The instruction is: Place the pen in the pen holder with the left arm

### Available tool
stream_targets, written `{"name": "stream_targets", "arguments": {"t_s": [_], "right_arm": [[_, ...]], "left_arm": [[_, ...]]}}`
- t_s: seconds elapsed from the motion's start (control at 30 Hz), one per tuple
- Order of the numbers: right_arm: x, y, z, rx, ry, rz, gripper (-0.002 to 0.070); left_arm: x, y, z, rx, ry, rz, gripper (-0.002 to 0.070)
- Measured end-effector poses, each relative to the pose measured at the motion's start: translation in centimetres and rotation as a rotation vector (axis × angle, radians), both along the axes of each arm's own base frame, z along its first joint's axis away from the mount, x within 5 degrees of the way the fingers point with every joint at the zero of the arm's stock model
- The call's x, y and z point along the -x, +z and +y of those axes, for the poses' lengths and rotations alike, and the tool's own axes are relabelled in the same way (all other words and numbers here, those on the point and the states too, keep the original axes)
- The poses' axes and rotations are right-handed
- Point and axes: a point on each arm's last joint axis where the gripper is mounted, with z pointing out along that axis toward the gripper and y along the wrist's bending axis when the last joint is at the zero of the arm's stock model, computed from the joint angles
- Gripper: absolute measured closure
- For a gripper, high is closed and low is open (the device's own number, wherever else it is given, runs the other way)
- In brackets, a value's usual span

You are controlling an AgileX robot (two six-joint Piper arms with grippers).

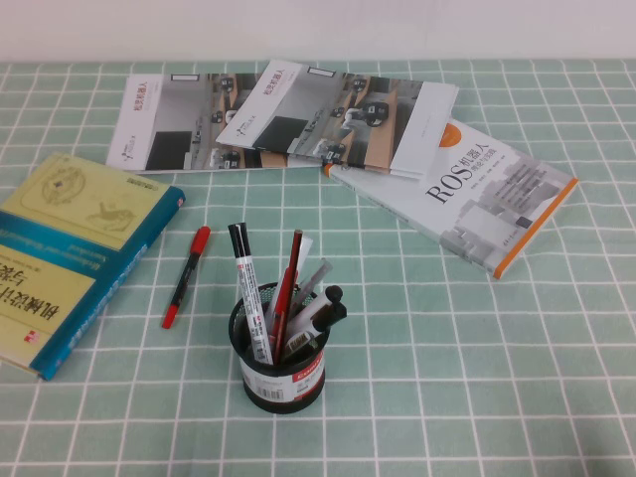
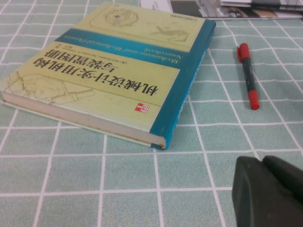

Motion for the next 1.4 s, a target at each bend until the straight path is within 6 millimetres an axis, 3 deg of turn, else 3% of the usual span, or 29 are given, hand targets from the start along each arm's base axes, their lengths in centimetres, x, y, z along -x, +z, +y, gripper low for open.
{"name": "stream_targets", "arguments": {"t_s": [1.23, 1.4], "right_arm": [[0.00, 0.00, 0.00, 0.000, 0.000, 0.000, 0.0696], [0.00, 0.00, 0.00, 0.000, 0.000, 0.000, 0.0696]], "left_arm": [[0.00, 0.00, 0.01, -0.009, -0.001, -0.001, 0.0679], [-0.12, 0.34, -0.17, 0.063, -0.001, -0.043, 0.0679]]}}
